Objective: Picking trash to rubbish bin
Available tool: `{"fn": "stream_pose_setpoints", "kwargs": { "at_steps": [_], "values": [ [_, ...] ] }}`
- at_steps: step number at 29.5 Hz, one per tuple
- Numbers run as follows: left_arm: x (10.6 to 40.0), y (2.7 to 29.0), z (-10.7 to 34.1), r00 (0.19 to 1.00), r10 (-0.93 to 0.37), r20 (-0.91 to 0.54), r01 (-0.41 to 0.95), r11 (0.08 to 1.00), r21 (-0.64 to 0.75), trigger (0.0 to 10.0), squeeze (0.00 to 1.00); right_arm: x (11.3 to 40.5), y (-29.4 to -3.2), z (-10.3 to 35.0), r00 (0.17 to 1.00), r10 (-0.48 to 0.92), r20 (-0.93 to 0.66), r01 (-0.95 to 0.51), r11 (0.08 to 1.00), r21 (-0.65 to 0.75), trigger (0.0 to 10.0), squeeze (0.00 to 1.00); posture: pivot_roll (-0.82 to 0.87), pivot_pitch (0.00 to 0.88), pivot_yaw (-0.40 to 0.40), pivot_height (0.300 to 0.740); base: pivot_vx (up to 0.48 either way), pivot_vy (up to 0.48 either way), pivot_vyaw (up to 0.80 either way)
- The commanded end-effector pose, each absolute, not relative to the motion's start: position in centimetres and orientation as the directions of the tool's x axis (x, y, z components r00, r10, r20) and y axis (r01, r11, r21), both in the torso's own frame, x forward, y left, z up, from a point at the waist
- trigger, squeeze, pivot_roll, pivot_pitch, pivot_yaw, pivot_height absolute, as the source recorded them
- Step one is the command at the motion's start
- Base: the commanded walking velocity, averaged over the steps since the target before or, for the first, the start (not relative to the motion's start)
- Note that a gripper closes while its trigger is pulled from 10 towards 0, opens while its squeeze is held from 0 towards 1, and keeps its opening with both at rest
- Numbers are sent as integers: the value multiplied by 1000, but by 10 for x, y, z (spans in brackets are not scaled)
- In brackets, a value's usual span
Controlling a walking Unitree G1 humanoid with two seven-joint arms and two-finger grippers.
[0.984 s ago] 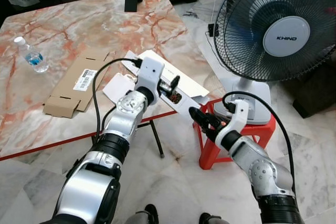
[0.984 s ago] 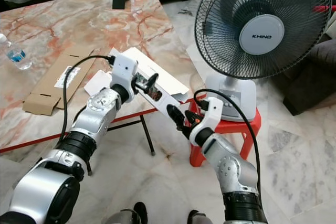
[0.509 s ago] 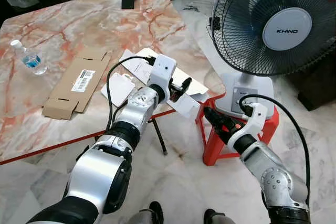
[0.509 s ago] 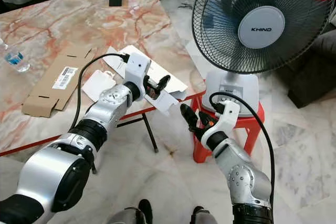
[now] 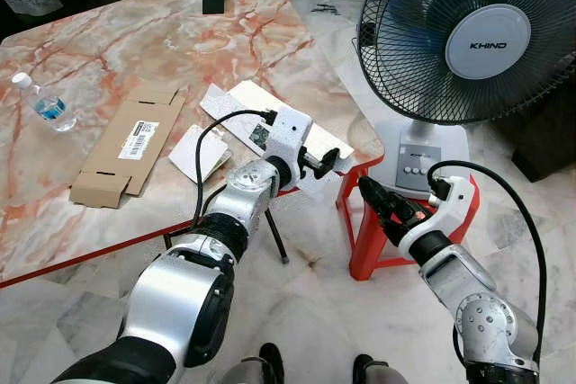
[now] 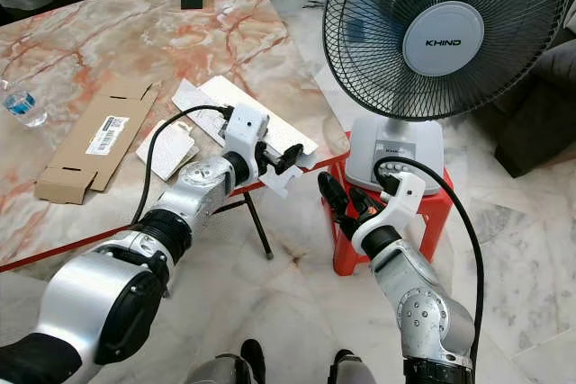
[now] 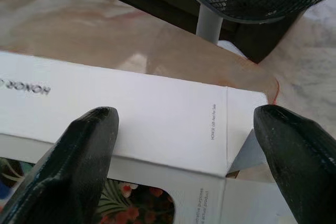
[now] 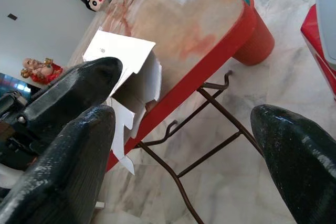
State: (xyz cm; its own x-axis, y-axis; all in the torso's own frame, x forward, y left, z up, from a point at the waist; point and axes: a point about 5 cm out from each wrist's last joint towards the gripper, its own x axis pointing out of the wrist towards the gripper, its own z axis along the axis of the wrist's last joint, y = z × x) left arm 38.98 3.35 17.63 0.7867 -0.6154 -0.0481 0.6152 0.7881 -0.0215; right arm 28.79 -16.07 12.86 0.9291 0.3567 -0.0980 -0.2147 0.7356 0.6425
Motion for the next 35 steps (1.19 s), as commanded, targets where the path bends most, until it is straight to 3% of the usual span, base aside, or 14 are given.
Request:
{"fn": "stream_pose_setpoints", "kwargs": {
  "at_steps": [1,13,27,35],
  "values": [
    [388,35,169,777,-626,-66,623,780,-64,10000,0,289,-155,133,924,373,-84,-232,721,653,10000,0,-176,214,163,740,0,0,0],
    [377,22,158,734,-675,-82,652,733,-193,10000,0,294,-154,133,923,378,-77,-238,715,657,10000,0,-160,210,160,740,0,0,0],
    [363,12,183,717,-698,-1,670,688,-279,10000,0,299,-145,133,911,407,-67,-262,696,668,10000,0,-124,210,151,740,0,0,0],
    [375,38,214,779,-622,76,625,761,-171,10000,0,300,-143,134,907,417,-60,-272,688,673,10000,0,-105,209,144,740,0,0,0]
  ]
}}
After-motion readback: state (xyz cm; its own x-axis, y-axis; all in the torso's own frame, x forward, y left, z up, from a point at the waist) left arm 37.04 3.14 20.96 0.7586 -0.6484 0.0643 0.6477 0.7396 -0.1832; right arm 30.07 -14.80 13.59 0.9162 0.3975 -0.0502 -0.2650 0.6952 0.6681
